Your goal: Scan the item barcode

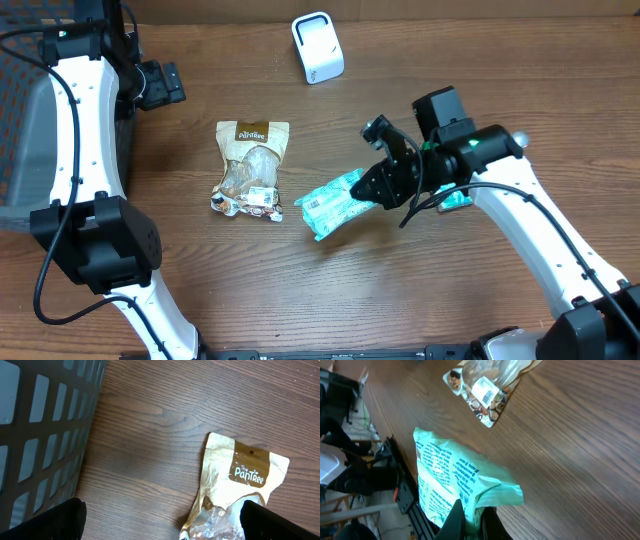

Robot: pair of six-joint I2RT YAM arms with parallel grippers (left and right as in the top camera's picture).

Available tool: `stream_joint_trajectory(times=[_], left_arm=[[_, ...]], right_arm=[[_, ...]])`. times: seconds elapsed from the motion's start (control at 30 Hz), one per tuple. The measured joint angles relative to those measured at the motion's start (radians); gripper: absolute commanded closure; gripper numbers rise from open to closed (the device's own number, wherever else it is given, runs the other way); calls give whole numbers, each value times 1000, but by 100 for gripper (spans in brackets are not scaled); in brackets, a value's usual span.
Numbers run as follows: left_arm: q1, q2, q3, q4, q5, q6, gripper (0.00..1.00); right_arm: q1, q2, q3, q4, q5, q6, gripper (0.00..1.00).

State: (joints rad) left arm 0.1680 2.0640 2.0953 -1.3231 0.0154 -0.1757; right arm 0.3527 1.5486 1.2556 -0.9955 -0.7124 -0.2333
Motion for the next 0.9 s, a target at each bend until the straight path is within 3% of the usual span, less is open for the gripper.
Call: stream_joint_trajectory(times=[0.37, 0.63, 0.73, 0.9], left_arm=[[0, 0, 0, 0, 0, 0, 0], [0, 0, 0, 1, 0, 0, 1], [0, 0, 0, 0, 0, 0, 0], [0, 0, 0, 0, 0, 0, 0]], right_arm=[[73, 21, 20, 14, 45, 57, 97], [72, 35, 402, -173, 243, 109, 97], [73, 31, 504, -170, 338, 111, 97], [73, 31, 526, -74, 505, 95, 97]])
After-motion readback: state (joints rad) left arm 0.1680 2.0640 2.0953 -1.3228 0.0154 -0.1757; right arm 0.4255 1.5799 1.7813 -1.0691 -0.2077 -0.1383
